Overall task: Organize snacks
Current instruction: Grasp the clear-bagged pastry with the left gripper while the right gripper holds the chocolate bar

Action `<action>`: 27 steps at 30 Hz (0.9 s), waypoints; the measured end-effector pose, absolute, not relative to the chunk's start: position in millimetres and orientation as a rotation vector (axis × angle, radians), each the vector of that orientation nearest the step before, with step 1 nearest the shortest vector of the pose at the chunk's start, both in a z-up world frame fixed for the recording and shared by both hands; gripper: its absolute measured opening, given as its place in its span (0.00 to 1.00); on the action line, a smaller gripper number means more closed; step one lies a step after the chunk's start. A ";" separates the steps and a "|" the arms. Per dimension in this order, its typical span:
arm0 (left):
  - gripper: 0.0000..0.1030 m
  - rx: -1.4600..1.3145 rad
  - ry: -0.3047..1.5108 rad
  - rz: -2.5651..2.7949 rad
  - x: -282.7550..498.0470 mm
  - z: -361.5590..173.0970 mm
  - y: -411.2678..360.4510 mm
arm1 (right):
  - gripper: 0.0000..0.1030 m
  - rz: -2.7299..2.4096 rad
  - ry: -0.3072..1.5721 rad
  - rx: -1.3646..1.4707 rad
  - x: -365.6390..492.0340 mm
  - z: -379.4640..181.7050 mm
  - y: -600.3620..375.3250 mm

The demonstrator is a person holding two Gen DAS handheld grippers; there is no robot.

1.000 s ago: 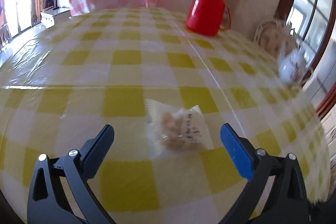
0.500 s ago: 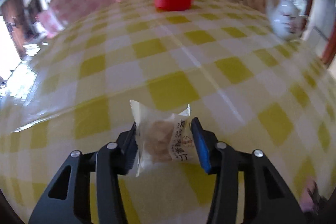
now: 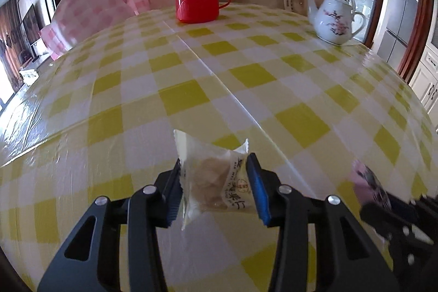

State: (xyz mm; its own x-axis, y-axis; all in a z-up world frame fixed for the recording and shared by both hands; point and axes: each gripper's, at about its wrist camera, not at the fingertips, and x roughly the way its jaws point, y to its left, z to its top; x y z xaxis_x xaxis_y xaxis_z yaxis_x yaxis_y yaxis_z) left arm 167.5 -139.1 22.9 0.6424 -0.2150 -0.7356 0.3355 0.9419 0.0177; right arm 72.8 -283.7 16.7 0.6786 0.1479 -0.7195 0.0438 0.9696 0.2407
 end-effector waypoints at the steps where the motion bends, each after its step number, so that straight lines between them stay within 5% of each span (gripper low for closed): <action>1: 0.43 0.160 0.812 -0.316 161.0 24.0 -137.9 | 0.21 0.061 0.823 0.248 72.5 17.0 -283.4; 27: 0.43 -0.032 0.754 -0.241 53.2 39.3 -47.7 | 0.21 0.115 0.769 0.085 16.8 28.7 -214.5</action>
